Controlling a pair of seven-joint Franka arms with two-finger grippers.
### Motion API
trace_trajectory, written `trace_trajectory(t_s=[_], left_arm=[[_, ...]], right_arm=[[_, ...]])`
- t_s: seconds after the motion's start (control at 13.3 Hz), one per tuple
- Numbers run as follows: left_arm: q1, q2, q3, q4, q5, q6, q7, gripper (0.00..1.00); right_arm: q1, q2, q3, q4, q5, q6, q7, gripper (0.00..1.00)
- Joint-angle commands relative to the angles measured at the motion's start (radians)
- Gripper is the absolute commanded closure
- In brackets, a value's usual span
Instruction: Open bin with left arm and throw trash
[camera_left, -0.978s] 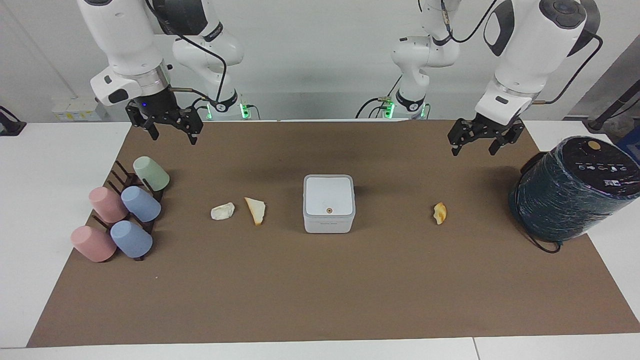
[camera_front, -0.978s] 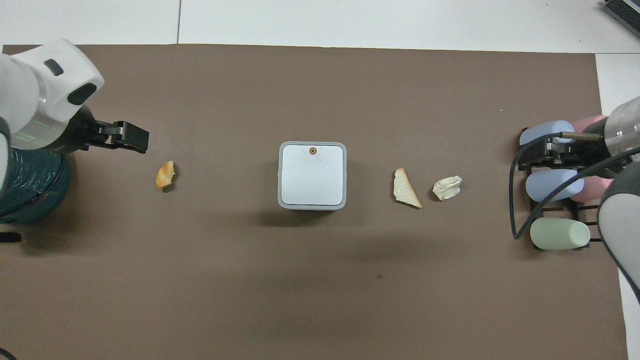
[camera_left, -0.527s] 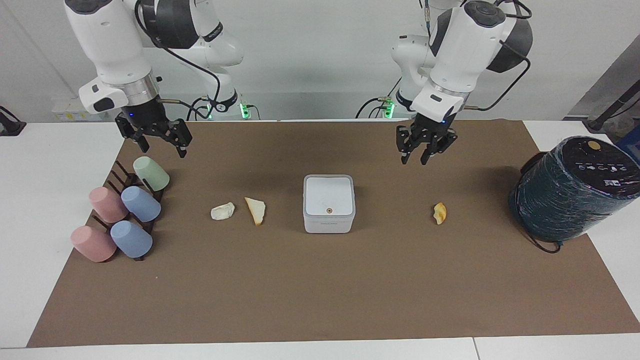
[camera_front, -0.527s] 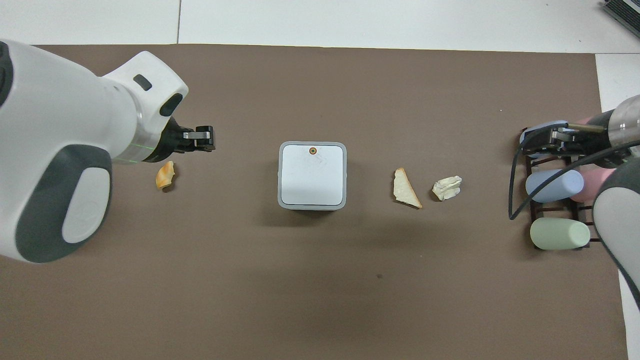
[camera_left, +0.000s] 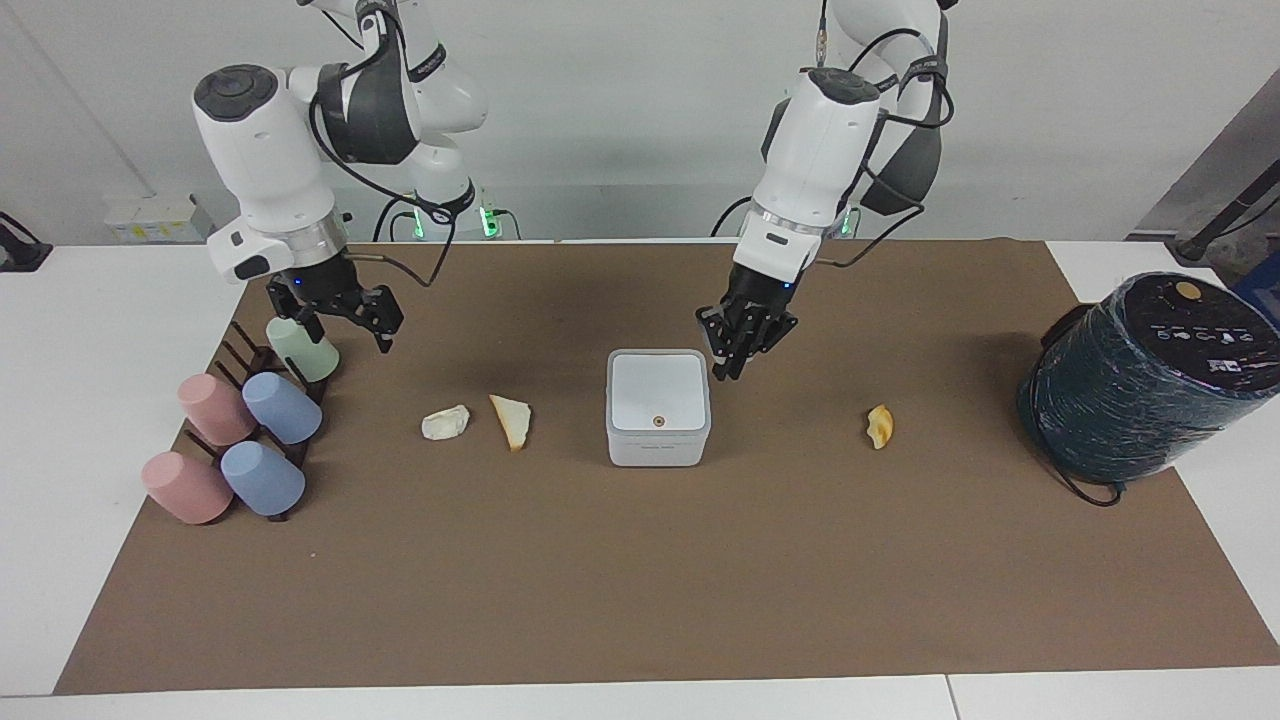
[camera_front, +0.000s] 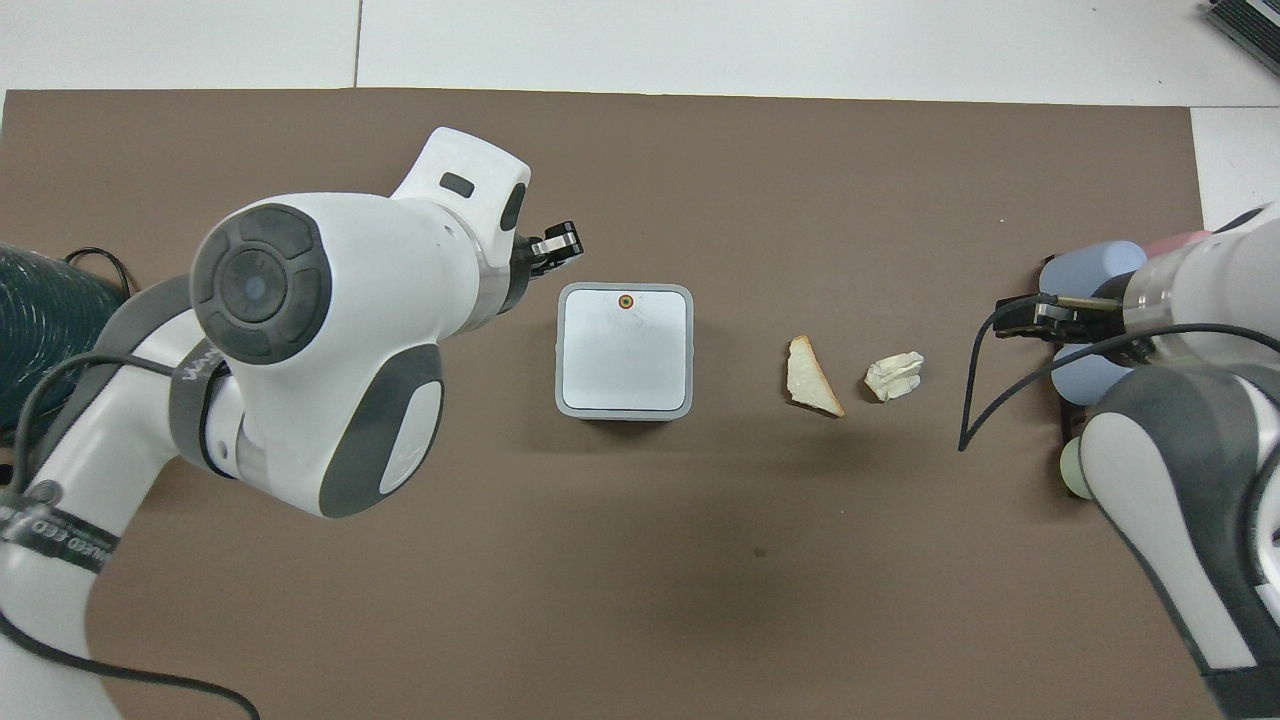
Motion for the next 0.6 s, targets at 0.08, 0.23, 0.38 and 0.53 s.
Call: trace_trajectory(t_s=[0.08, 0.23, 0.38, 0.53], left_arm=[[-0.023, 0.031, 0.014, -0.014, -0.015, 0.093, -0.056, 0.89], [-0.043, 0.039, 0.015, -0.040, -0.024, 0.122, -0.056, 0.89], [-0.051, 0.039, 0.014, -0.054, -0.035, 0.136, -0.056, 0.89], [-0.057, 0.039, 0.014, -0.086, -0.035, 0.159, -0.055, 0.89]], right_arm=[[-0.003, 0.046, 0.003, -0.107, 0.003, 0.135, -0.017, 0.00], [0.006, 0.114, 0.004, -0.111, 0.001, 0.217, -0.015, 0.00], [0.034, 0.163, 0.004, -0.124, 0.001, 0.291, -0.003, 0.00], [0.042, 0.180, 0.004, -0.156, 0.001, 0.345, 0.003, 0.00]])
